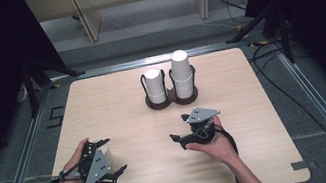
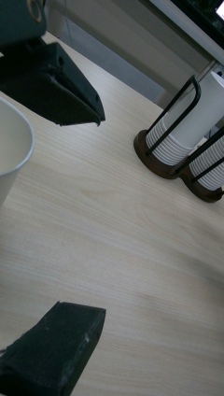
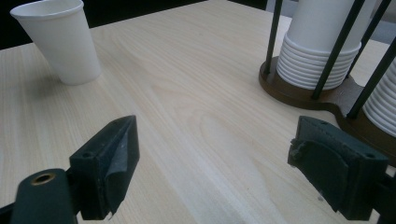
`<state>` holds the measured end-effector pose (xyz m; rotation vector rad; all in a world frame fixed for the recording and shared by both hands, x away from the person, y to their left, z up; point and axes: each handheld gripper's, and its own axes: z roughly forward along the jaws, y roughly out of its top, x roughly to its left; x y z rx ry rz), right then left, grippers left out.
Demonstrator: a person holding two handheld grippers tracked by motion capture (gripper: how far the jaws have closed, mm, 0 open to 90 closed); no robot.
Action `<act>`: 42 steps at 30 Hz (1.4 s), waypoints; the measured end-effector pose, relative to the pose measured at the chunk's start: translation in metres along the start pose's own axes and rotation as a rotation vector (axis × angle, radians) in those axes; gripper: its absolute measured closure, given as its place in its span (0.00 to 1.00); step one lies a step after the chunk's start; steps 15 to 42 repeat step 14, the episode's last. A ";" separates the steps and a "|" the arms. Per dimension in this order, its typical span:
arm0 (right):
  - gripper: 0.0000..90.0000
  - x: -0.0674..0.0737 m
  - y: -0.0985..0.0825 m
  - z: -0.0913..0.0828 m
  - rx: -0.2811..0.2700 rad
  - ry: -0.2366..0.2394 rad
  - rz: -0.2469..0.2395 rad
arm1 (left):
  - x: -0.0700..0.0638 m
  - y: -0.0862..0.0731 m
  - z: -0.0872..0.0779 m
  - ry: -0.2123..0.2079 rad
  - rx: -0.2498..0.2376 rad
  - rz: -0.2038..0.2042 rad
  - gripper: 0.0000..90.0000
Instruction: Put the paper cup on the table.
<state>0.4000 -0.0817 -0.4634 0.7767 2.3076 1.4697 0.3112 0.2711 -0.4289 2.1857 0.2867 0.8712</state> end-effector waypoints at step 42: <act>0.17 -0.001 -0.003 0.001 -0.001 -0.008 0.007 | -0.027 -0.027 -0.010 0.099 -0.094 -0.099 0.06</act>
